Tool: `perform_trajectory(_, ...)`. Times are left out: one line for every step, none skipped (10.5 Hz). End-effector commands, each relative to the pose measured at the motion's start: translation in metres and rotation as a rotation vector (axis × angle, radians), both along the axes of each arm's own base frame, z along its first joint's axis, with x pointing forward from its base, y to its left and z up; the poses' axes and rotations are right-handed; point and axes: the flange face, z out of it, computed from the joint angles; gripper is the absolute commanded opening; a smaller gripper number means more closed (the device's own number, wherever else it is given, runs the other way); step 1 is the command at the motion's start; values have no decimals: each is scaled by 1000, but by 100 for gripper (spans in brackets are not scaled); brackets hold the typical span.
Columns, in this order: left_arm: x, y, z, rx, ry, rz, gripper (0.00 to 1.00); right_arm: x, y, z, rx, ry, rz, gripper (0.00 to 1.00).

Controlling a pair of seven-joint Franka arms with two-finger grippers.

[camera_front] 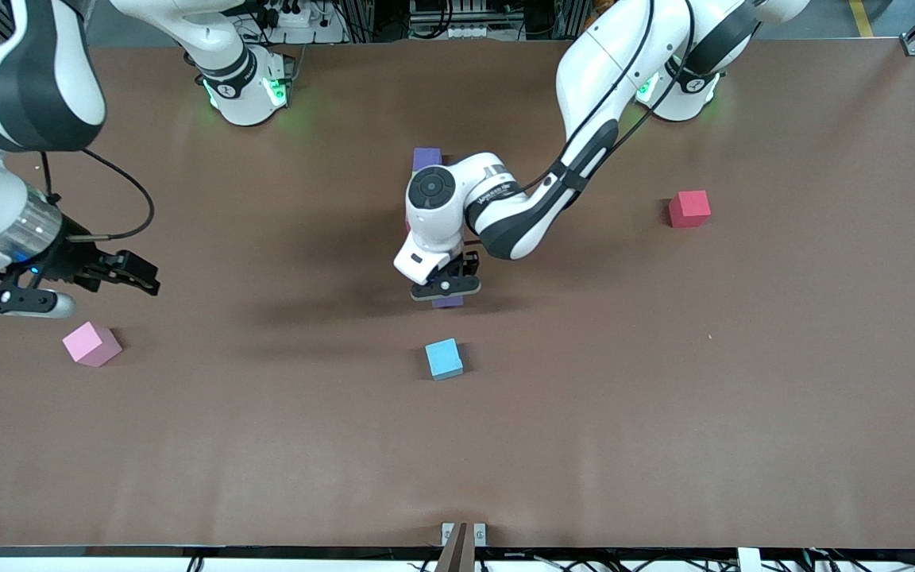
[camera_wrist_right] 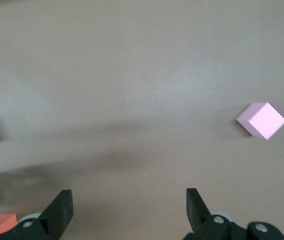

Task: Arrange blocks into number 1
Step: 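Lower the purple cube beside the orange cube with the left gripper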

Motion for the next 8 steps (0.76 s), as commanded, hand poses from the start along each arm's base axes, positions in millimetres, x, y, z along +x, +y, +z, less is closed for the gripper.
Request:
perform_trajectory(-3, -8, 0, 7, 7, 8, 0, -9, -18, 18, -12, 18, -15, 100)
perform_trajectory(-6, -11, 0, 7, 8, 6, 0, -11, -24, 21, -9, 26, -26, 100)
perform_trajectory(-8, -12, -1, 7, 10, 8, 0, -11, -29, 24, -4, 31, -36, 100)
perform_trajectory(-11, -14, 0, 3, 17, 9, 0, -12, -32, 25, -1, 36, -39, 100)
perform_trajectory(-15, -17, 1, -4, 27, 12, 0, -12, -31, 25, 0, 36, -38, 100)
perform_trajectory(-18, -19, 2, -5, 26, 10, 0, -12, -30, 25, 0, 36, -38, 100)
perform_trajectory(-19, -21, 2, -7, 27, 9, 0, -12, -31, 25, 0, 36, -39, 100)
perform_trajectory(-21, -22, 2, -10, 31, 9, 0, -12, -31, 25, 0, 36, -42, 100)
